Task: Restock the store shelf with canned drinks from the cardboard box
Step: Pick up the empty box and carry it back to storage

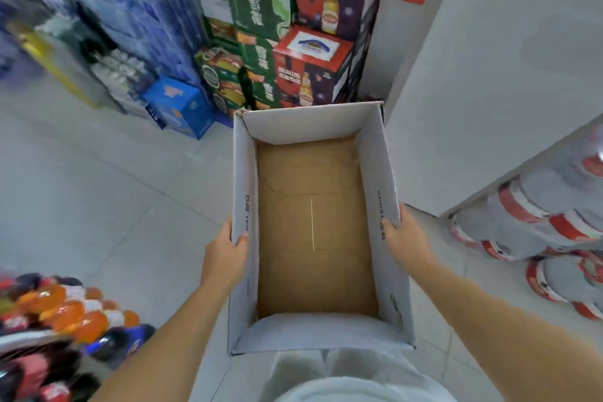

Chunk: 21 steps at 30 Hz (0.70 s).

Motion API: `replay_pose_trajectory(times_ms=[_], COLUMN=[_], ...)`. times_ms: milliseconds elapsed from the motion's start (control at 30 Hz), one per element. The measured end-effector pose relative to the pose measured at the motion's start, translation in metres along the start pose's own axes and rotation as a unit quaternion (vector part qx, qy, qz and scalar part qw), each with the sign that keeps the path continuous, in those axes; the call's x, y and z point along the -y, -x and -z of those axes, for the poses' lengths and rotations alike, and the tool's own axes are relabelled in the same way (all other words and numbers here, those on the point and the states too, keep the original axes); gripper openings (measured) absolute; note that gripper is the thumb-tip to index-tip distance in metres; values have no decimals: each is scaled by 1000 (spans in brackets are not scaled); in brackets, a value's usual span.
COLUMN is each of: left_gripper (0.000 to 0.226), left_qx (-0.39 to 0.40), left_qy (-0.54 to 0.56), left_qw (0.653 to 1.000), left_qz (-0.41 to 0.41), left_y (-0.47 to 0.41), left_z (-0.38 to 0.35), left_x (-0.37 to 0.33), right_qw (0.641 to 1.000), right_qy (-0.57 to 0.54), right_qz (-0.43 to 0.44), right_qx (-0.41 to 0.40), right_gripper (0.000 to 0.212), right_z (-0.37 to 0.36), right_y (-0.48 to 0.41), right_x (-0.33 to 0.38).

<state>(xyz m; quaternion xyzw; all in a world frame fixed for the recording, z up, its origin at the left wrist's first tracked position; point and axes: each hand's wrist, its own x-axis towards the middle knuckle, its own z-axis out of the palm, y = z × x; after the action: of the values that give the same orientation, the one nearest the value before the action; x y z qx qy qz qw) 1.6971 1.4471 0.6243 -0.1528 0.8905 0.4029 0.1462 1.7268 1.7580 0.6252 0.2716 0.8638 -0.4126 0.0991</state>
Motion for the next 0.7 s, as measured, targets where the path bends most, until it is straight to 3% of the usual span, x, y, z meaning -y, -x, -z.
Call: replay_pose_trajectory(times_ms=[233,500,700], left_gripper=[51,48,46], left_qx=[-116,-236,-290], left_qy=[42,120,157], left_qw=[987,937,909], left_qz=[106,227,253], left_y=[-107,-216,-315], left_z=[111,249,357], left_x=[55,116,174], right_qw=[986,938,914], right_qy=[60,135,148], right_qz=[123,227,268], right_qx=[90,225,267], right_gripper=[49,56,52], right_z=[-123,-279,-413], right_y=[-103,-186,-222], right_x=[176,397,544])
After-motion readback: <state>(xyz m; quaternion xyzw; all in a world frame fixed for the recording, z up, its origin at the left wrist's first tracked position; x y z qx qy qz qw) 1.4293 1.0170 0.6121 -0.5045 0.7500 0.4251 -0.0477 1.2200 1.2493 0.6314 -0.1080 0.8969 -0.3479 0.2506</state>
